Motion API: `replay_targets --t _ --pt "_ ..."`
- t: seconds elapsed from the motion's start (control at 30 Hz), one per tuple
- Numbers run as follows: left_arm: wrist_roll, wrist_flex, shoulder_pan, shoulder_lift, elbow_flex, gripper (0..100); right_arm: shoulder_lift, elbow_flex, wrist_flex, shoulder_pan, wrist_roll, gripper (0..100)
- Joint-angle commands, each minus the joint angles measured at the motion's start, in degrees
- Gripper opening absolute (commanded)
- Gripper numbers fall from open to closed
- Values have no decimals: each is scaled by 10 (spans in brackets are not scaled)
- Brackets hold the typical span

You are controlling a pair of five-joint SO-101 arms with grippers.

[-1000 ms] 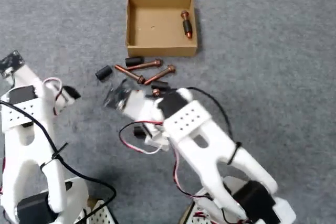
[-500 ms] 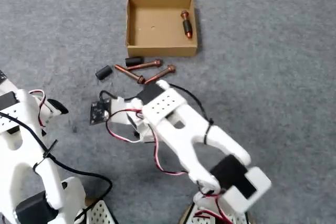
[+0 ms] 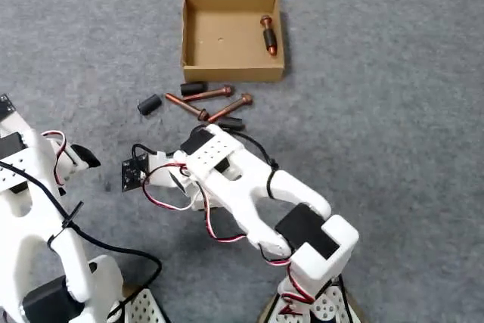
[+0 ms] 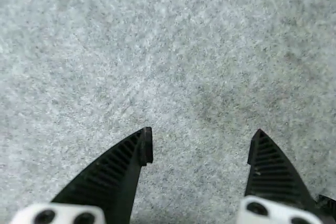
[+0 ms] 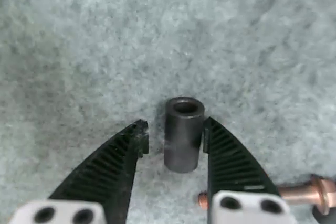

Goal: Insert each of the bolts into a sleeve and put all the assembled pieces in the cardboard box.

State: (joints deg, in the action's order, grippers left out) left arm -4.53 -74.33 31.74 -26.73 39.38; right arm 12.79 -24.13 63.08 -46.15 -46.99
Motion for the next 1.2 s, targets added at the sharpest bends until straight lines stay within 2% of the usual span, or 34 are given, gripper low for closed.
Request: replay_targets --t 0.0,0.37,0.57,0.73,0.83,1.03,1.17 --pt "5 0 7 0 -4 296 13 22 -16 34 -10 181" --pt "2 1 2 0 -9 296 18 23 -13 49 -11 178" --pt "2 1 1 0 -10 296 19 23 -16 49 -11 0" --pt "4 1 0 0 -10 296 12 28 -11 61 -6 1" --pt "4 -1 -4 0 -11 296 -29 51 39 73 14 1" --pt "55 -12 -63 0 -22 296 -211 106 100 146 20 1" --pt "60 -62 -141 7 -66 296 -332 106 101 244 20 1"
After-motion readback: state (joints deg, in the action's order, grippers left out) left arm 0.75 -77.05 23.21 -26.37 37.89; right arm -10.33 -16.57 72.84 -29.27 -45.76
